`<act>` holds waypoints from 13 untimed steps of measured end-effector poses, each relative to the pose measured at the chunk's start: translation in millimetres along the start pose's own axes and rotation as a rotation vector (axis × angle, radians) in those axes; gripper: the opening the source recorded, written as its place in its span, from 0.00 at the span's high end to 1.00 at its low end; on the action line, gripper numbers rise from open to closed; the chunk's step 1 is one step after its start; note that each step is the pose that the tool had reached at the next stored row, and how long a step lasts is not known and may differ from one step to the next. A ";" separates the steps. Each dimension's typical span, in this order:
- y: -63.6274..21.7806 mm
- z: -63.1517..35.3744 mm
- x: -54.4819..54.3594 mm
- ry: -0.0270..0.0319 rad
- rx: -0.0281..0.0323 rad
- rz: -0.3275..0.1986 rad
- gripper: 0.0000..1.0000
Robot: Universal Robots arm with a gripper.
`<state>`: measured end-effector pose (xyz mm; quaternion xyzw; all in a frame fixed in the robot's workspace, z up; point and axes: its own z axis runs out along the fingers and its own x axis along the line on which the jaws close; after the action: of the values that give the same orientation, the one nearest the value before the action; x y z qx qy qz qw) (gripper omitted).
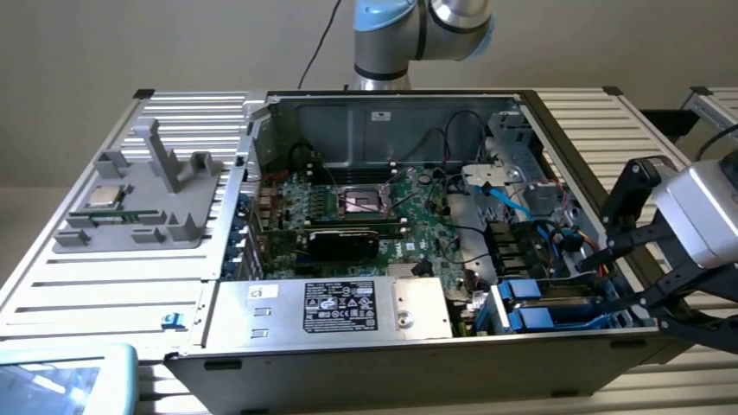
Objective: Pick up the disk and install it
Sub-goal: 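Insert the first disk wire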
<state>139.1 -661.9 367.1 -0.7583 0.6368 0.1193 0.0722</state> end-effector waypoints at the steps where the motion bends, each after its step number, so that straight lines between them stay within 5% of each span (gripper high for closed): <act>1: 0.3 0.8 0.2 -0.0022 0.0010 -0.005 0.56; 3: 0.5 2.1 0.5 -0.0107 0.0055 -0.010 0.56; 6: 0.4 3.4 0.9 -0.0339 0.0142 -0.014 0.56; 10: 0.8 4.4 3.1 -0.0402 0.0151 -0.017 0.56; 13: 1.0 5.4 4.9 -0.0596 0.0175 -0.023 0.56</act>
<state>138.5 -665.3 360.6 -0.7611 0.6266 0.1354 0.0992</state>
